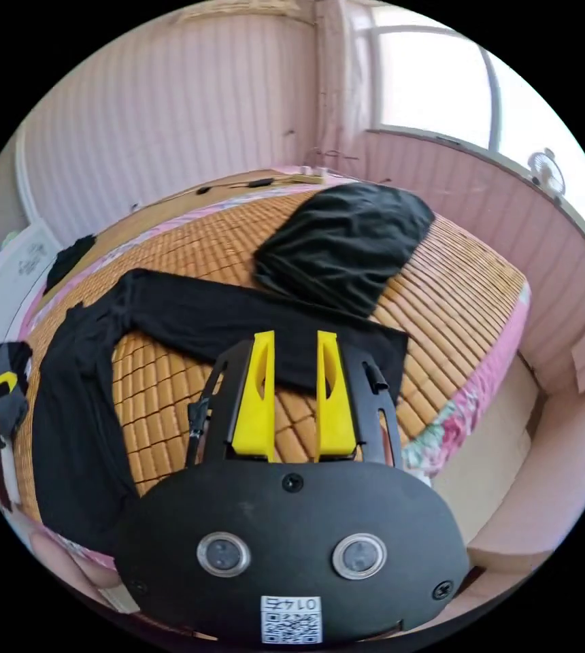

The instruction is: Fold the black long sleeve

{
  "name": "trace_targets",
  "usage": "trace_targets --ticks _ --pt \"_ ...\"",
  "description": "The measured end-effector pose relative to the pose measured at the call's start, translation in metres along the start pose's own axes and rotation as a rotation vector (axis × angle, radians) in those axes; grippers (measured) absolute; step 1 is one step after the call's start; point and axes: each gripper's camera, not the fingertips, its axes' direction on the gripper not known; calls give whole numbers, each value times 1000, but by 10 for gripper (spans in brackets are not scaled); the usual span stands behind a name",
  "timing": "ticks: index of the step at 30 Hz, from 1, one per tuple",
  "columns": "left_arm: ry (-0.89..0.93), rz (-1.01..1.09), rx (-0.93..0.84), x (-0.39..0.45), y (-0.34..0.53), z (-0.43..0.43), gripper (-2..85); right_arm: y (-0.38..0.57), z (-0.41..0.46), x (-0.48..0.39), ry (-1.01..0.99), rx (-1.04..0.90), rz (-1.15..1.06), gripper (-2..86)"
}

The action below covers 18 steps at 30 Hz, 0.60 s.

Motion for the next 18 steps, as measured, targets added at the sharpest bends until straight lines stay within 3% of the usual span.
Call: trace_targets --ticks 3,7,11,18 --pt "48 126 43 46 -46 12 49 7 5 45 101 7 113 105" --pt "89 277 6 123 -110 58 63 -4 33 86 46 -109 182 132" --pt "292 322 -67 184 -164 114 75 -4 34 112 28 -83 207 112" --pt "208 442 -223 272 -219 192 86 2 33 147 50 -84 254 42"
